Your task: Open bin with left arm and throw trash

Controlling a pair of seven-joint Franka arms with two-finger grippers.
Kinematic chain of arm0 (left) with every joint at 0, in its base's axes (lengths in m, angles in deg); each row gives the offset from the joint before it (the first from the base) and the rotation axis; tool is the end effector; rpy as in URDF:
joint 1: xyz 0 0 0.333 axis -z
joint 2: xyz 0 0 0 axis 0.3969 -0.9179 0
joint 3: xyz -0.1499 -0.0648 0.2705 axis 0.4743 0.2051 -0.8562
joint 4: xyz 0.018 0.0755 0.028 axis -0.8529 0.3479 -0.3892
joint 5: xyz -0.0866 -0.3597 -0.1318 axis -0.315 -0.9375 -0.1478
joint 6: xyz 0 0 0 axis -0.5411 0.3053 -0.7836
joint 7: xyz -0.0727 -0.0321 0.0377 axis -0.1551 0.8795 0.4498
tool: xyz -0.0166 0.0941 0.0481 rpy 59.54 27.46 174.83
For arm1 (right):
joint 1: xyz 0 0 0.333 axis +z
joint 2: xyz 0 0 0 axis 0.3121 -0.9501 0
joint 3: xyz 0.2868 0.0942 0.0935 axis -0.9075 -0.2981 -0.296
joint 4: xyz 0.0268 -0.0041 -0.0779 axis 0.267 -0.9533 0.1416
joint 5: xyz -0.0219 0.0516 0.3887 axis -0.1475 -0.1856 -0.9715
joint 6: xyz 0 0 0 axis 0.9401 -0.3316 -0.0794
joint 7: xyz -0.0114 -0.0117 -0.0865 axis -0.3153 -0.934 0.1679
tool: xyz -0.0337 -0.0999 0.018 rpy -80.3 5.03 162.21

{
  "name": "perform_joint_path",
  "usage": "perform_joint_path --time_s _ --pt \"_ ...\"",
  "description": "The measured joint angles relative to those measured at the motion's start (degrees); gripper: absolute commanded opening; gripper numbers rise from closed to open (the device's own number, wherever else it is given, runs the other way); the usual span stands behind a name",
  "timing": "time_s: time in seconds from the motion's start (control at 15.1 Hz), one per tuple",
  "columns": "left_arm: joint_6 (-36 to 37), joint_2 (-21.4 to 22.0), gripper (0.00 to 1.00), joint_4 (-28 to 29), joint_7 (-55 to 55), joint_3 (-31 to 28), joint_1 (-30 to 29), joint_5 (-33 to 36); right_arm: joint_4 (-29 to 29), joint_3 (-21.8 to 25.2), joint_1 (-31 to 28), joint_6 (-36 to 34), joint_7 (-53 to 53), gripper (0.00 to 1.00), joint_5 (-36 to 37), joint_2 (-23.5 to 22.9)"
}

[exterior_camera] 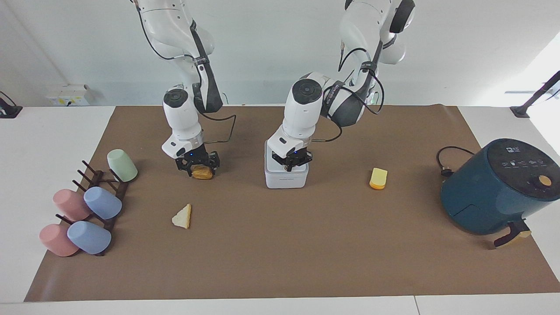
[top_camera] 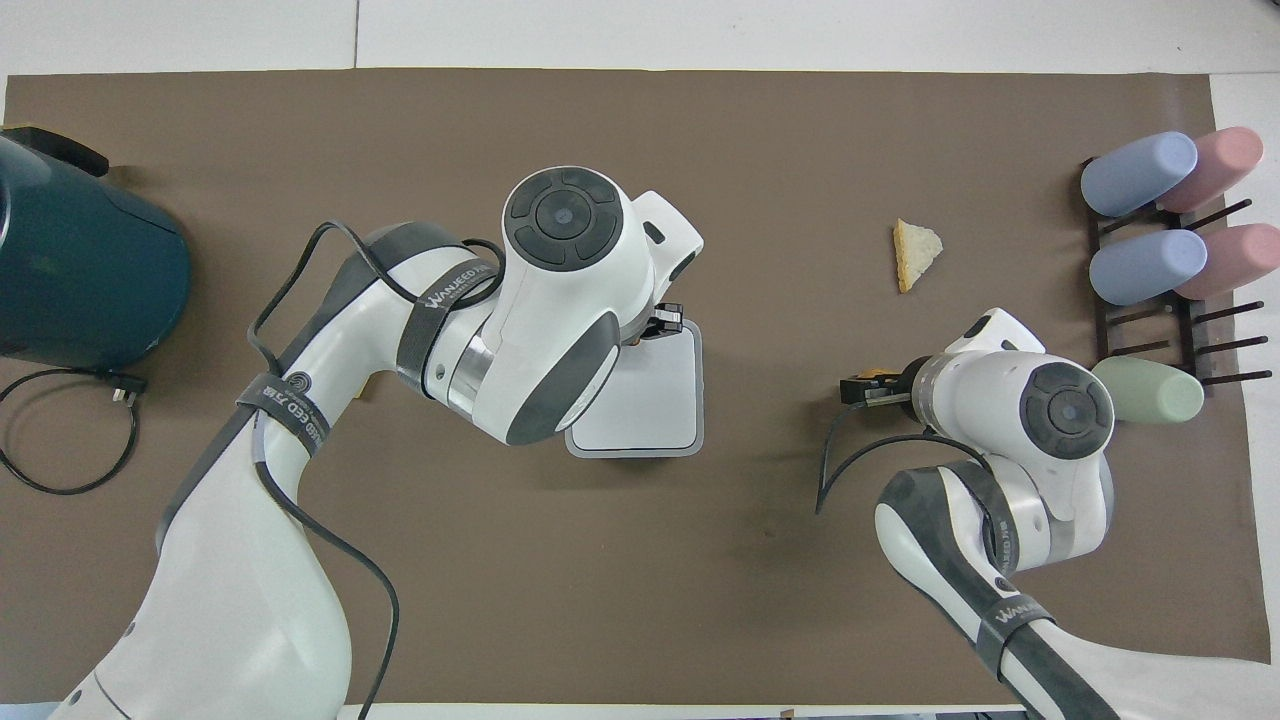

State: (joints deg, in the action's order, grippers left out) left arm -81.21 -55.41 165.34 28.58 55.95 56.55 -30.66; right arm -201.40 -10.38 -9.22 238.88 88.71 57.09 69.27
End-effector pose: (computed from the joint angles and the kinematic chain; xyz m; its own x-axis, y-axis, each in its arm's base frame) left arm 0.5278 -0.4335 0.4170 0.9905 -0.1368 -0.0099 -0.1356 -0.9875 0.0805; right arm 0.4912 0.0943 0.2921 0.9871 0.0523 0.1514 0.0553 -0.9984 -0.0153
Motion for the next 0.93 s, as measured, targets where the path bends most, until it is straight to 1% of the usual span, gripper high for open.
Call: perform_joint_path --time_s 0.4,0.53,0.79,0.93 --pt "-2.48 1.27 0.00 2.33 0.03 -0.22 0.94 2.27 0.80 0.02 0.41 0.11 1.24 0.00 0.00 0.42" --pt "-3.53 1.81 0.00 3.32 0.03 -0.28 1.07 2.53 2.42 0.01 0.42 -1.73 2.96 0.00 0.00 1.73" --pt "-4.74 2.39 0.00 4.42 0.04 -0.29 1.22 3.02 9.87 0.01 0.43 -16.85 4.61 0.00 -0.01 6.74" --pt "-5.04 2.54 0.00 4.67 0.04 -0.30 1.23 3.08 12.14 0.02 0.42 -22.15 4.80 0.00 -0.16 9.47"
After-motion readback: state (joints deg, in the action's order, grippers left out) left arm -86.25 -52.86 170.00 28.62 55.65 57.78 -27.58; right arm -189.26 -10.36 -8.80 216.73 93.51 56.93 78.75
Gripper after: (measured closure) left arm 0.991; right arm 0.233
